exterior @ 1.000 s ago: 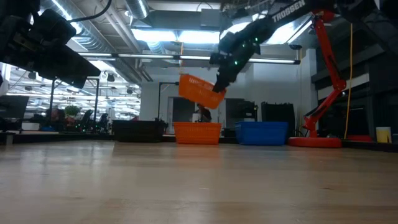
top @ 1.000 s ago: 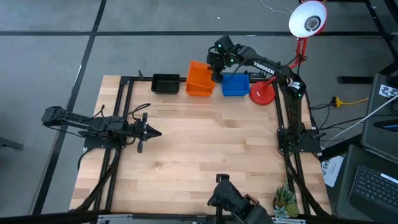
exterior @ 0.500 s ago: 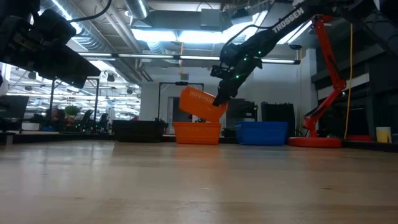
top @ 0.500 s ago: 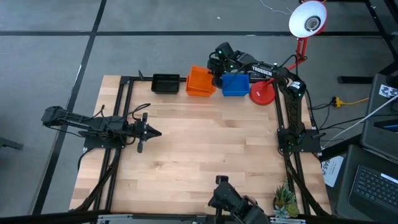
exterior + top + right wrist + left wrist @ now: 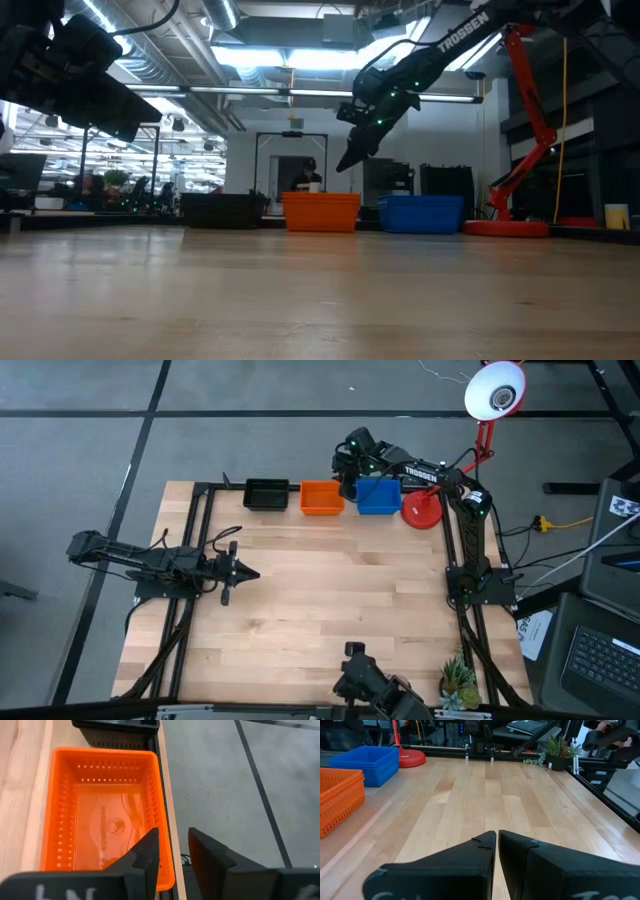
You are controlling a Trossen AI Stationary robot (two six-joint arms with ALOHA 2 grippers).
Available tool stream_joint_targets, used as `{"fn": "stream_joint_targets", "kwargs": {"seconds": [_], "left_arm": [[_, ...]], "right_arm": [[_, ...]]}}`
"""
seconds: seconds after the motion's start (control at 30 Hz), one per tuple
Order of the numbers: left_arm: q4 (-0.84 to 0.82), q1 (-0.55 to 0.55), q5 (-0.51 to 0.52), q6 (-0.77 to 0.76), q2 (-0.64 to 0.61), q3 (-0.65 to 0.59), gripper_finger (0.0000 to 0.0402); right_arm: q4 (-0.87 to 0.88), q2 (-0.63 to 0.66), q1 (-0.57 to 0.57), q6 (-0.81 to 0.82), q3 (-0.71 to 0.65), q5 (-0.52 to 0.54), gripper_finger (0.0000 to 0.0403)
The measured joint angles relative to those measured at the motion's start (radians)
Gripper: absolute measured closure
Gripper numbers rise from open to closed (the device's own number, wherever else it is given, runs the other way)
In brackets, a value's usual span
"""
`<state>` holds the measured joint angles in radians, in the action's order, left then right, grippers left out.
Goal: Stack baskets by color
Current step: Return to Home Position
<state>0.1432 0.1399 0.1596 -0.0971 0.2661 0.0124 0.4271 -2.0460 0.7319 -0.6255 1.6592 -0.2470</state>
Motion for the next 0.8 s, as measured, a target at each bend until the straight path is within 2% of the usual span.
{"fn": "stream_joint_targets", "kwargs": {"seconds": [0.13,0.23,0.43,0.53,0.6,0.67,0.73,0.8], "left_arm": [[0.000,0.000,0.000,0.000,0.000,0.000,0.0388],[0.000,0.000,0.000,0.000,0.000,0.000,0.0388],[0.000,0.000,0.000,0.000,0.000,0.000,0.0388],[0.000,0.000,0.000,0.000,0.000,0.000,0.0388],[0.000,0.000,0.000,0.000,0.000,0.000,0.0388],[0.000,0.000,0.000,0.000,0.000,0.000,0.0388],[0.000,0.000,0.000,0.000,0.000,0.000,0.0388],[0.000,0.000,0.000,0.000,0.000,0.000,0.0388]], "right_arm": [[0.012,0.000,-0.011,0.029,0.023,0.001,0.0297],[0.088,0.001,-0.028,0.162,0.061,-0.003,0.0298],[0.345,0.030,-0.095,0.395,0.117,-0.194,0.0300],[0.371,0.091,-0.159,0.412,0.078,-0.214,0.0300],[0.345,0.146,-0.212,0.422,0.016,-0.169,0.0300],[0.296,0.209,-0.268,0.450,-0.077,-0.072,0.0300],[0.204,0.293,-0.326,0.471,-0.203,0.027,0.0301],[0.103,0.388,-0.381,0.492,-0.342,0.066,0.0301]]}}
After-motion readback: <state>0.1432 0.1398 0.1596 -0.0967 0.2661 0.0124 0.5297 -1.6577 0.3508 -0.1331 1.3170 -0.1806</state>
